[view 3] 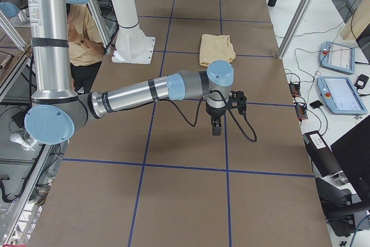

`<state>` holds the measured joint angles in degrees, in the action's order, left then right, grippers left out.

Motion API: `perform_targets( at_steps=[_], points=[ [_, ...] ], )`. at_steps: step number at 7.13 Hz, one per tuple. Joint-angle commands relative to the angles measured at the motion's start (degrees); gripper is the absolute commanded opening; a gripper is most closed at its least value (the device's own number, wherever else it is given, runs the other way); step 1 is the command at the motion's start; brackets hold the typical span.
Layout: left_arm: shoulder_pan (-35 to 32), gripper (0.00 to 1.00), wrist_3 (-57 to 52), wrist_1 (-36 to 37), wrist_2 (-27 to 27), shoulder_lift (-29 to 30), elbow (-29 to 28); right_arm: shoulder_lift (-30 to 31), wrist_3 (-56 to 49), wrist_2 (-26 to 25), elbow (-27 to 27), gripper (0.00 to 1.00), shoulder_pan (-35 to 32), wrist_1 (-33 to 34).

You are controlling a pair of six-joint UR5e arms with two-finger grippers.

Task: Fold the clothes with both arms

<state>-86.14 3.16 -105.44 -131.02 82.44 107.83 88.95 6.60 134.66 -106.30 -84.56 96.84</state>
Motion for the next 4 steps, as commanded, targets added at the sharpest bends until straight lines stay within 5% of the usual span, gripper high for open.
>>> perform_targets(
  at_steps=[1, 4],
  points=[
    [0.0, 1.0, 0.0, -0.1, -0.1, 0.0, 0.6, -1.2, 0.0, -0.2, -0.7, 1.0, 0.0, -0.9],
    [0.0, 1.0, 0.0, -0.6, -0.1, 0.1, 1.0, -0.8, -0.1, 0.2, 0.0, 1.0, 0.0, -10.9]
  ],
)
